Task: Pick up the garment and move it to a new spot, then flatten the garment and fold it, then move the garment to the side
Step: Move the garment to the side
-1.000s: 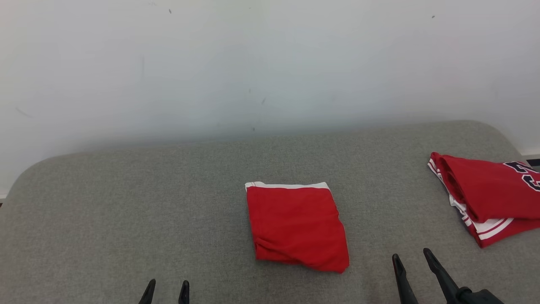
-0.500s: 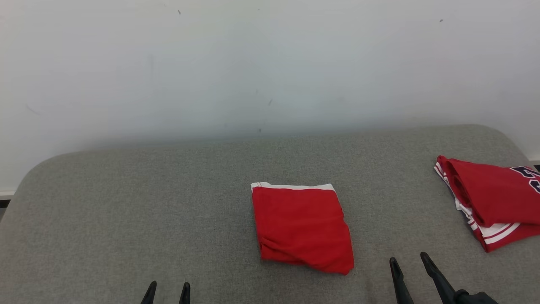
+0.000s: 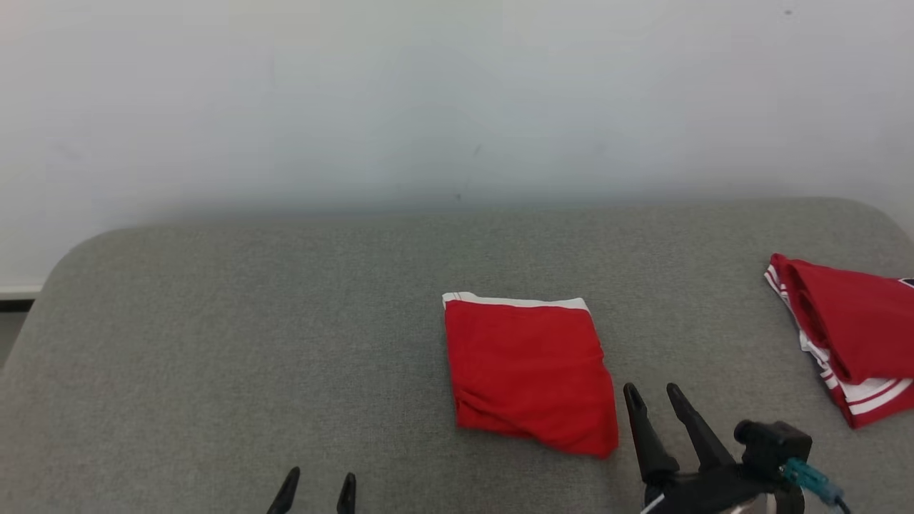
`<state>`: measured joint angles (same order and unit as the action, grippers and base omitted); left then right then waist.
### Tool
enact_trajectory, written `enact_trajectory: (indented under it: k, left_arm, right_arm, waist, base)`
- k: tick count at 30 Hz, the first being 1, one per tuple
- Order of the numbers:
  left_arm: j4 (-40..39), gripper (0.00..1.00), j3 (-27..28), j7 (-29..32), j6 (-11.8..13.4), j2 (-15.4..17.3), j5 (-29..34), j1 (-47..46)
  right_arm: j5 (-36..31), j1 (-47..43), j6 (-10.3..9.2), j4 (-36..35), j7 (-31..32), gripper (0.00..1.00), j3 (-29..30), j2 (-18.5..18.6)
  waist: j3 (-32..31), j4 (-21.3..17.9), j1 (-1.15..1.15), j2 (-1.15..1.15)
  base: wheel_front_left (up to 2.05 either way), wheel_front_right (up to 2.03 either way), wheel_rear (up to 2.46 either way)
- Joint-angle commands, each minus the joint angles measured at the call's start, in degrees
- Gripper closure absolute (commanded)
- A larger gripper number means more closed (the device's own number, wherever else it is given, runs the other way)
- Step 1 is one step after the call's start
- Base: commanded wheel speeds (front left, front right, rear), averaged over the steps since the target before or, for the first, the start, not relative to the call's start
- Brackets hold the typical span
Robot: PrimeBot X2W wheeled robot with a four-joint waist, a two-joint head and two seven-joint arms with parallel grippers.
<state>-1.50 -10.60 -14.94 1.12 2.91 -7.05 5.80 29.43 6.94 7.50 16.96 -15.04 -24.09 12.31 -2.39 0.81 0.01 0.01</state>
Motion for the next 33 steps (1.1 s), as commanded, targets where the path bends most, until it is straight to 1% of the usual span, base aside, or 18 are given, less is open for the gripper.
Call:
enact_trajectory:
  k: [1, 8, 10, 14, 18, 22, 26, 33]
  left_arm:
    - [0.2, 0.0, -0.6, -0.3, -0.1, 0.0, 0.6, -0.6]
    - [0.6, 0.0, -3.1, -0.3, -0.4, 0.0, 0.6, -2.0]
    - [0.7, 0.0, -3.3, -0.3, -0.4, 0.0, 0.7, -2.3]
    - [0.7, 0.0, -4.5, -0.3, -0.5, 0.0, 0.7, -3.6]
    - [0.8, 0.0, -5.6, -0.3, -0.4, 0.0, 0.6, -5.2]
    - [1.1, 0.0, -6.1, -0.3, -0.4, 0.0, 0.9, -6.4]
    - [1.4, 0.0, -6.2, -0.3, -0.5, 0.0, 0.9, -7.3]
    - [1.6, 0.0, -6.8, -0.3, -0.3, 0.0, 1.1, -8.3]
  right_arm:
    - [3.4, 2.9, -0.03, 3.0, -0.1, 0.0, -1.0, 0.6]
    - [16.6, 11.0, -0.03, 13.7, -0.1, 0.0, -4.9, 2.2]
    - [17.8, 12.0, -0.03, 14.8, -0.1, 0.0, -6.0, 2.8]
    - [22.4, 15.8, -0.03, 17.8, -0.1, 0.0, -8.7, 4.7]
    - [26.1, 18.7, -0.03, 20.4, -0.1, 0.0, -10.6, 5.7]
    - [29.7, 20.5, -0.03, 21.9, -0.1, 0.0, -13.1, 6.0]
    - [30.8, 21.9, -0.03, 23.4, -0.1, 0.0, -15.3, 6.2]
    - [32.2, 23.7, -0.02, 25.3, -0.1, 0.0, -16.3, 5.8]
  waist:
    - [1.3, 1.6, -0.01, -0.01]
    - [3.5, 5.0, -0.01, -0.01]
    - [4.0, 5.4, -0.01, -0.01]
    - [6.3, 6.8, -0.01, -0.01]
    - [8.3, 7.7, -0.01, -0.01]
    - [9.7, 8.1, -0.01, -0.01]
    - [10.4, 8.2, -0.01, -0.01]
    - [11.3, 8.2, -0.01, -0.01]
  base:
    - [0.0, 0.0, 0.0]
    - [0.0, 0.0, 0.0]
    - [0.0, 0.0, 0.0]
    - [0.0, 0.0, 0.0]
    - [0.0, 0.0, 0.0]
    - [0.0, 0.0, 0.0]
    - [0.0, 0.0, 0.0]
    - [0.0, 0.0, 0.0]
